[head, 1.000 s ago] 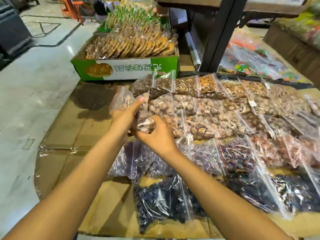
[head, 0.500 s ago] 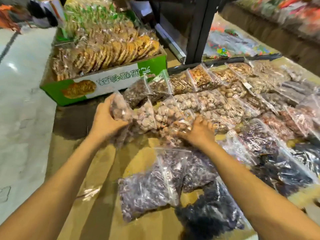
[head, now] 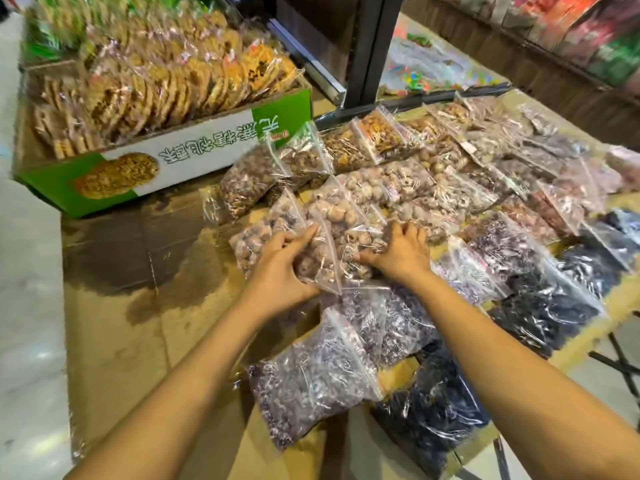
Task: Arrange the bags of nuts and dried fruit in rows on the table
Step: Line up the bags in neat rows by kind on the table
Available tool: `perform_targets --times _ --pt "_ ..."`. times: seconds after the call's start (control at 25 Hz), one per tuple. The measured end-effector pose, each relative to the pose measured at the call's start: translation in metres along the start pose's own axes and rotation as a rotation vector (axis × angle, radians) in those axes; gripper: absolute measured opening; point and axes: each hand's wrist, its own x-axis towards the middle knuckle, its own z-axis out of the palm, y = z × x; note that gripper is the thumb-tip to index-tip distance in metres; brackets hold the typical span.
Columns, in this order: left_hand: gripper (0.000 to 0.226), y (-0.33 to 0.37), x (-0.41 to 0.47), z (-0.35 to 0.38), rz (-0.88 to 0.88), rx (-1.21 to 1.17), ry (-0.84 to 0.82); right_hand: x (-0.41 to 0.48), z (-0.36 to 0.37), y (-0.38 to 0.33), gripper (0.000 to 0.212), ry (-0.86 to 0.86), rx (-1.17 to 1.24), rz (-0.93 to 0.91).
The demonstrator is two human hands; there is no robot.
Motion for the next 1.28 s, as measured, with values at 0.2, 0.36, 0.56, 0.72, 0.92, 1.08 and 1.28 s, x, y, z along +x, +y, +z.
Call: perform_targets --times 0.2,0.36,0.56,0.72,0.92,1.08,1.28 --pt "0.100 0.006 0.006 0.052 -0.104 0.398 -0.064 0.001 -0.005 0.008 0.083 -0.032 0.041 -0.065" --pt "0.100 0.004 0.005 0.057 -0.150 0.443 -0.056 0.008 -0.022 0.036 0.077 -0.097 0.103 -0.163" --pt "0.093 0.030 -0.029 0.042 -0.337 -0.033 0.064 -0.022 -0.040 0.070 0.061 0.019 0.095 -0.417" --pt "0.090 0.050 -0.102 0.046 -0.414 -0.197 0.296 -0.043 -0.029 0.051 0.048 -0.213 -0.186 -0.679" --pt "0.129 0.057 -0.143 0.077 -0.476 0.207 0.031 -0.046 -0.003 0.020 0.054 -0.371 -0.243 -0.580" --pt "0.139 0.053 -0.144 0.071 -0.450 0.224 -0.082 -0.056 0.002 0.018 0.037 -0.295 -0.016 -0.500" --pt "0.118 0.050 -0.150 0.078 -0.411 0.262 0.060 -0.087 -0.013 0.042 0.029 -0.259 0.370 -0.571"
